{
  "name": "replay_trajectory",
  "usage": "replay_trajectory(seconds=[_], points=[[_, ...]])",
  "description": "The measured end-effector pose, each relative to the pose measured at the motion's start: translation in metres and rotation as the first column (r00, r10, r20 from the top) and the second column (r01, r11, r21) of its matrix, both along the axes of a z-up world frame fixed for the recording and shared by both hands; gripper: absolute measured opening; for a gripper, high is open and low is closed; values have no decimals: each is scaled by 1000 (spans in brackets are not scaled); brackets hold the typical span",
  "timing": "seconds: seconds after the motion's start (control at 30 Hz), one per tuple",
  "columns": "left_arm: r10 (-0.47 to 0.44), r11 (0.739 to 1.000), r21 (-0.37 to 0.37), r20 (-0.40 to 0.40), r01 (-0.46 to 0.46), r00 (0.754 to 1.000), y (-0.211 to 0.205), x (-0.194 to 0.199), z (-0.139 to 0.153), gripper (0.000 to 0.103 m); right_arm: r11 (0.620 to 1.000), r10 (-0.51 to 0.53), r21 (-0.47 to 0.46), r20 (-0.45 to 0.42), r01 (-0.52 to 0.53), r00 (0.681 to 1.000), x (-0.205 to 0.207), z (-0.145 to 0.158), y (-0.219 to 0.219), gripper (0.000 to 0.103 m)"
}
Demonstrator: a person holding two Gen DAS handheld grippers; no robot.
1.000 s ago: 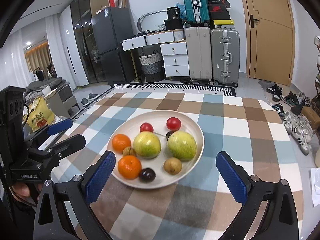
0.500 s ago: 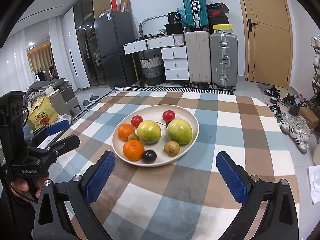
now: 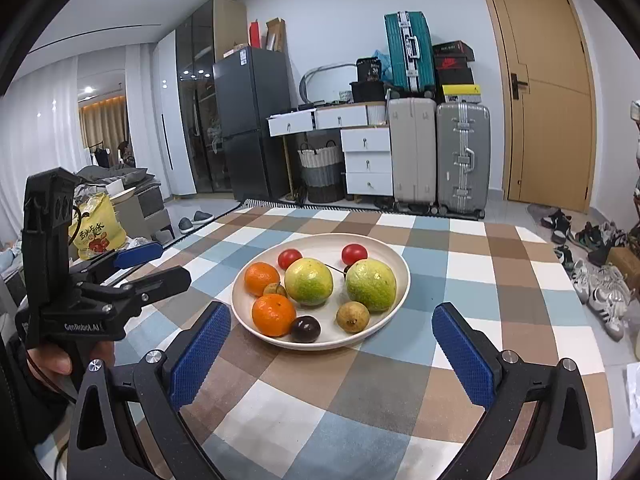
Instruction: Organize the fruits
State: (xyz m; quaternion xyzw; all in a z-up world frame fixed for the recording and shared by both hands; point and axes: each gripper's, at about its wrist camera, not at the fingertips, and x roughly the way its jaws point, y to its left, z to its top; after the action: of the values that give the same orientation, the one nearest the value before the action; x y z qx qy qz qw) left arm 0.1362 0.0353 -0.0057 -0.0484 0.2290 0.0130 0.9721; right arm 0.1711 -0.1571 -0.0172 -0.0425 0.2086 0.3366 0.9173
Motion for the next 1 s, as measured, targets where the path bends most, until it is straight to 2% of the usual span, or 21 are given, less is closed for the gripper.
replay_trajectory(seconds=[0.4,1.0], points=[[5,1000,1,33,-5,999,-2,-2,3,102,1000,-16,22,32,15,999,-4,2,-5,103],[-3,1000,17,35,2,999,-5,-4,4,102,1000,-19,13,50,18,999,-8,3,-4,103]])
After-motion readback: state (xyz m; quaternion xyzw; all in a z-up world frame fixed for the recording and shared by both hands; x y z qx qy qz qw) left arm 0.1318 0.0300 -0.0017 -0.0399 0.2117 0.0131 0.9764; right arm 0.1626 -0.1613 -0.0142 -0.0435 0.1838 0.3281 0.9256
